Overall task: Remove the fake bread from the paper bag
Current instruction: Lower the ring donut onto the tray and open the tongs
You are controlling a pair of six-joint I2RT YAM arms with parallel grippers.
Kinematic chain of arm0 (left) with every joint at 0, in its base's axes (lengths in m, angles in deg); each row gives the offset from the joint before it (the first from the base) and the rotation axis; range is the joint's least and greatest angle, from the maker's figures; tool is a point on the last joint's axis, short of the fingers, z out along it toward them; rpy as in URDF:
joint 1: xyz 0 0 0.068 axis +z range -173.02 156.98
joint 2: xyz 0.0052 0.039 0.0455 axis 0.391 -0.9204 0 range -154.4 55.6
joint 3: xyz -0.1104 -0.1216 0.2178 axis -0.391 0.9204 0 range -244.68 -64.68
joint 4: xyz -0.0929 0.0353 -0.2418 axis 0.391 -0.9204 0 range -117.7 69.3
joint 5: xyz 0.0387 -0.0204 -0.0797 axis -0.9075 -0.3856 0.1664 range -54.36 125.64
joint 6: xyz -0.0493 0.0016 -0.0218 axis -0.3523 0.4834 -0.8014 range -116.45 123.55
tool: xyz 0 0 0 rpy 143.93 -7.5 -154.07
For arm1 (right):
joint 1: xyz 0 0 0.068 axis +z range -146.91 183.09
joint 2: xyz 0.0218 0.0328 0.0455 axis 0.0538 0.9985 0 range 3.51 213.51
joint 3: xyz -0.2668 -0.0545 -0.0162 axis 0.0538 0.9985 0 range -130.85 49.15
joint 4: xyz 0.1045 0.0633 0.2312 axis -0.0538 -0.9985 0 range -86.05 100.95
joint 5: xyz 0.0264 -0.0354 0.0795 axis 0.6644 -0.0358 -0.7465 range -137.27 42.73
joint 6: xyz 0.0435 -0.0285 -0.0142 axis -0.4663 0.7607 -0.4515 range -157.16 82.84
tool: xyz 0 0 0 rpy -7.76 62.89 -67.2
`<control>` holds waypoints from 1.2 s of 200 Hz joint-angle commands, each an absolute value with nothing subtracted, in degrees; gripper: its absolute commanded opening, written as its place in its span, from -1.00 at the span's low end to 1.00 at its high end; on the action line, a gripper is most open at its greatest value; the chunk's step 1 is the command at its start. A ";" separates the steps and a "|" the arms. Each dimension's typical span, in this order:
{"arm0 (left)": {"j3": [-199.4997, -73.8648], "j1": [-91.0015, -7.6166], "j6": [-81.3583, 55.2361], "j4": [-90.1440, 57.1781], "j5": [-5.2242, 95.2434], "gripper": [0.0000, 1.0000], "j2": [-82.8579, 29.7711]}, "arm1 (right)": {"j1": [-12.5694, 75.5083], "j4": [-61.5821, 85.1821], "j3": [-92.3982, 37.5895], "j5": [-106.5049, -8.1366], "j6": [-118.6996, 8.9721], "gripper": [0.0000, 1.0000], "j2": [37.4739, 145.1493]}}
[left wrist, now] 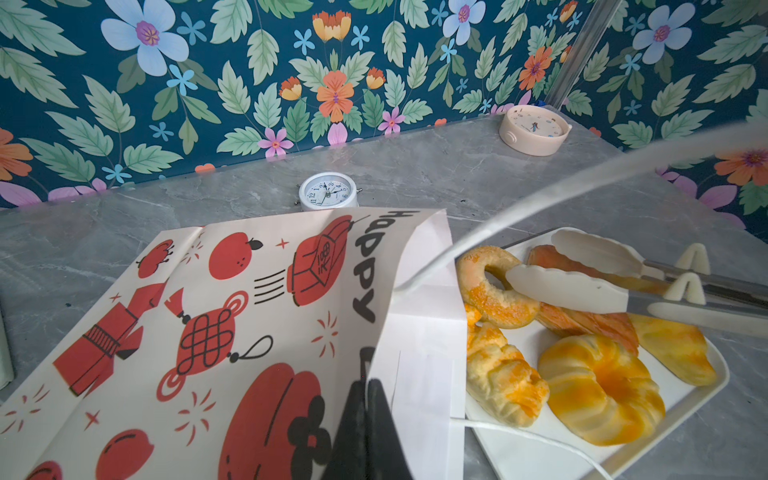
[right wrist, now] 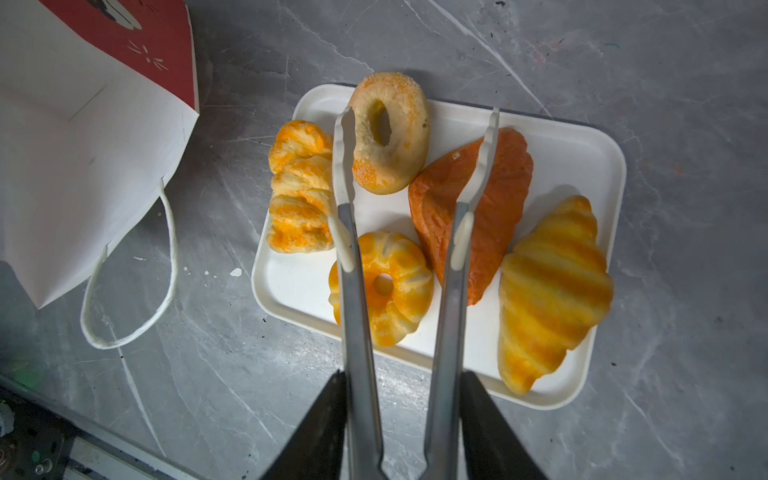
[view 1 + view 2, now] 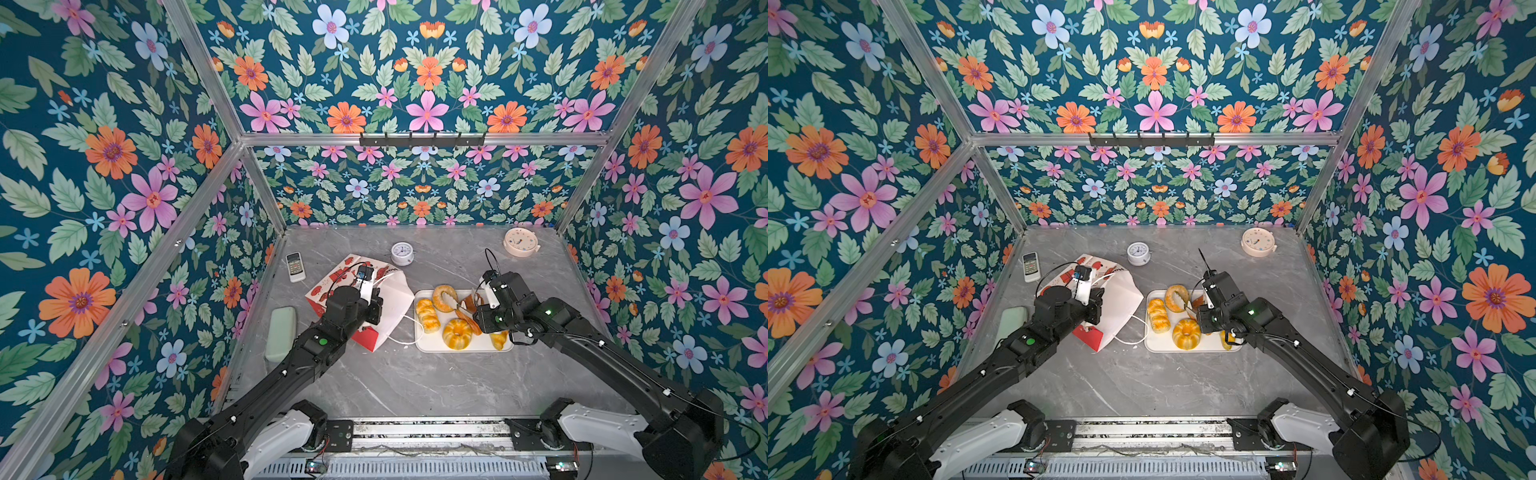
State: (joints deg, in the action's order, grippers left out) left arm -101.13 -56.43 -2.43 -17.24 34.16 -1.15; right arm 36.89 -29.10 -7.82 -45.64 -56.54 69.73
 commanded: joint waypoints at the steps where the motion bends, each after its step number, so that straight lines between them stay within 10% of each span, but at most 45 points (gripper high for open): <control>1: -101.35 -56.37 -2.51 -15.78 34.32 -1.00 -1.08 | 36.87 -28.40 -8.46 -45.02 -56.40 -0.15 69.41; 240: -114.77 -56.42 -25.70 -13.91 36.12 -1.00 -4.28 | 36.92 -16.94 -7.37 -48.32 -57.29 -0.41 76.19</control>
